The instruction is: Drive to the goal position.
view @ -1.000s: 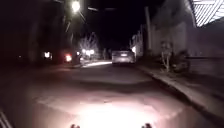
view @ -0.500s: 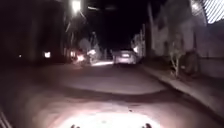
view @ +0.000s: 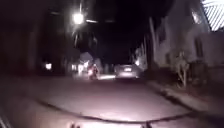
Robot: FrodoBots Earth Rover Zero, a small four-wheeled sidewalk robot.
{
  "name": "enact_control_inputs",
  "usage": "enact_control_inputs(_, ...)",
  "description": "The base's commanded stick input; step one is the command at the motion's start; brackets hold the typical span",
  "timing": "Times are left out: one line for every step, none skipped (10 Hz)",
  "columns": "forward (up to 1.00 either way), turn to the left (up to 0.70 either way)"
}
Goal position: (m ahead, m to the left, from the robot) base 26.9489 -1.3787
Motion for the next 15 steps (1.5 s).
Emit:
enact_control_inputs(0.85,0.0)
enact_control_inputs(0.85,0.0)
enact_control_inputs(0.85,0.0)
enact_control_inputs(0.85,0.0)
enact_control_inputs(0.85,0.0)
enact_control_inputs(0.85,0.0)
enact_control_inputs(0.85,0.0)
enact_control_inputs(0.85,0.0)
enact_control_inputs(0.85,0.0)
enact_control_inputs(0.85,0.0)
enact_control_inputs(0.85,0.0)
enact_control_inputs(0.85,0.0)
enact_control_inputs(0.85,0.0)
enact_control_inputs(0.85,0.0)
enact_control_inputs(0.85,0.0)
